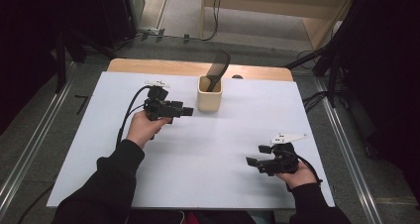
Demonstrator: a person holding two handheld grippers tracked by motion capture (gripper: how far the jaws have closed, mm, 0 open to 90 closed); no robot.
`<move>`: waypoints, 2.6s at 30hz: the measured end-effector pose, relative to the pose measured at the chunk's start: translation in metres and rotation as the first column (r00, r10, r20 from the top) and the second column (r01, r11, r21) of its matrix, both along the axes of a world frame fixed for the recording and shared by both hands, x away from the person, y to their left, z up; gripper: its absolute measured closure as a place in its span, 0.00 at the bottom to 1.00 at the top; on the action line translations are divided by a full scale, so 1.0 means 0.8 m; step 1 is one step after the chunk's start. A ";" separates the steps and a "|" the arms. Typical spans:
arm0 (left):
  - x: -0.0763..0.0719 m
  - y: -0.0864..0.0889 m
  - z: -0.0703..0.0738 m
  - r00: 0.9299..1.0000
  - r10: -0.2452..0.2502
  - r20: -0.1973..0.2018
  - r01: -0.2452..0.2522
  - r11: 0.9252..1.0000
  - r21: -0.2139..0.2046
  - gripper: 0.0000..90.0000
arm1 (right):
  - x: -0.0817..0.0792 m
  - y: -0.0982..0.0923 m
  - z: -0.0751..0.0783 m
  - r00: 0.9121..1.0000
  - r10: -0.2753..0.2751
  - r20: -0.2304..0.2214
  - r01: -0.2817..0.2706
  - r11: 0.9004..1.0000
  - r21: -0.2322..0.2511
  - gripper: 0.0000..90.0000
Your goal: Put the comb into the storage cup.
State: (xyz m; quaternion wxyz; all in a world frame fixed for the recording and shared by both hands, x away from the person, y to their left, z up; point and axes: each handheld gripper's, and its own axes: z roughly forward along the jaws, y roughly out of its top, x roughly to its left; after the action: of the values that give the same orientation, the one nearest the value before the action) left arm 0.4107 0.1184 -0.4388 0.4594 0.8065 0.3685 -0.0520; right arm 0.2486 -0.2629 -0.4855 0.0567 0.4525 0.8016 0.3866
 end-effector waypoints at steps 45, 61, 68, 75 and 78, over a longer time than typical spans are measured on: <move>-0.076 0.020 -0.009 0.996 -0.091 -0.023 0.093 0.991 0.096 0.35 | 0.005 0.006 -0.001 1.000 0.021 -0.011 -0.021 1.000 0.003 0.26; -0.103 0.044 -0.015 0.994 -0.108 -0.010 0.108 0.985 0.136 0.35 | 0.005 0.006 -0.001 1.000 0.022 -0.013 -0.022 1.000 0.004 0.26; -0.115 0.058 -0.015 0.994 -0.108 -0.004 0.108 0.986 0.129 0.33 | 0.006 0.006 -0.001 1.000 0.019 -0.017 -0.019 1.000 0.004 0.26; -0.123 0.064 -0.015 0.995 -0.102 -0.006 0.102 0.986 0.132 0.33 | 0.006 0.006 -0.002 1.000 0.018 -0.018 -0.018 1.000 0.001 0.26; -0.126 0.066 -0.015 0.994 -0.108 -0.005 0.107 0.984 0.139 0.33 | 0.006 0.005 -0.002 1.000 0.017 -0.020 -0.017 1.000 0.000 0.26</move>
State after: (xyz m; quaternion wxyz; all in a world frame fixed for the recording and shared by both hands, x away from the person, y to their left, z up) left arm 0.3101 0.1711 -0.4508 0.3992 0.8553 0.3266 -0.0498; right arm 0.2534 -0.2586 -0.4869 0.0456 0.4494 0.8060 0.3825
